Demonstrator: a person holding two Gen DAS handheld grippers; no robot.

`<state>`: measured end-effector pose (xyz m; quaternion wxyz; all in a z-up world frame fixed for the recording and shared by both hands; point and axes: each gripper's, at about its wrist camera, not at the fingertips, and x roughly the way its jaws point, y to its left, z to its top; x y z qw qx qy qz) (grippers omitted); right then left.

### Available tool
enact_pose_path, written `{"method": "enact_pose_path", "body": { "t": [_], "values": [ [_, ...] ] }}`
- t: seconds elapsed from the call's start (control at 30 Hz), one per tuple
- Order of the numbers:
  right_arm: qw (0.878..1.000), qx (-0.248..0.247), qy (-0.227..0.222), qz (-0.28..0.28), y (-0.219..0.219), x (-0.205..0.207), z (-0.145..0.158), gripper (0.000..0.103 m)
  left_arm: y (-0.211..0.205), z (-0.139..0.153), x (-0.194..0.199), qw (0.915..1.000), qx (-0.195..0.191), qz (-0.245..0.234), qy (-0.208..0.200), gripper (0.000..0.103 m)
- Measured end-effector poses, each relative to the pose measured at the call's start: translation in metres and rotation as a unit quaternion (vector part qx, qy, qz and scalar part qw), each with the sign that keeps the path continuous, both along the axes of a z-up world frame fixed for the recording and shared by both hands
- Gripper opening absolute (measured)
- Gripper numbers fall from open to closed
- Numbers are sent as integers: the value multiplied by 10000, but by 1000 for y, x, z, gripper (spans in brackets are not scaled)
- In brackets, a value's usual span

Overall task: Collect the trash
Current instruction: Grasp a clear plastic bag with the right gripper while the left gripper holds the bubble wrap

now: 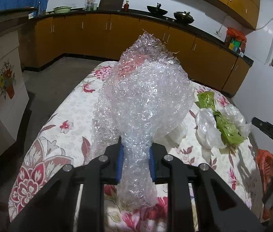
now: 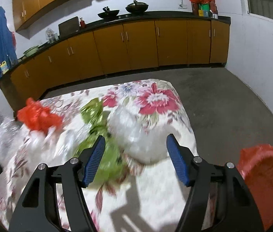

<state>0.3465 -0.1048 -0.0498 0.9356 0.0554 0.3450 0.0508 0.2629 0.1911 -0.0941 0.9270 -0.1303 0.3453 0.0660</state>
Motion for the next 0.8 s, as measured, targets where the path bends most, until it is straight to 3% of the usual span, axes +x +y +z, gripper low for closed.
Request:
{"method": "enact_pose_path", "body": {
  "t": [0.3,0.37,0.47,0.8],
  "values": [
    [9946,-687,728,271,12,43,-43,66,8,-4,5,10000,-47,81,11,22],
    [9928,-817,811,339,13,41,-50,56,8,-4,5,9999,-65,92,28,22],
    [9934,-732,772,428,10,35,-50,41,6,-2,4,9999,-67,88,17,22],
    [9966,-264,654,422,-12,0,-29,38,-12,13,-7,9999,-73,-64,-86,22]
  ]
}}
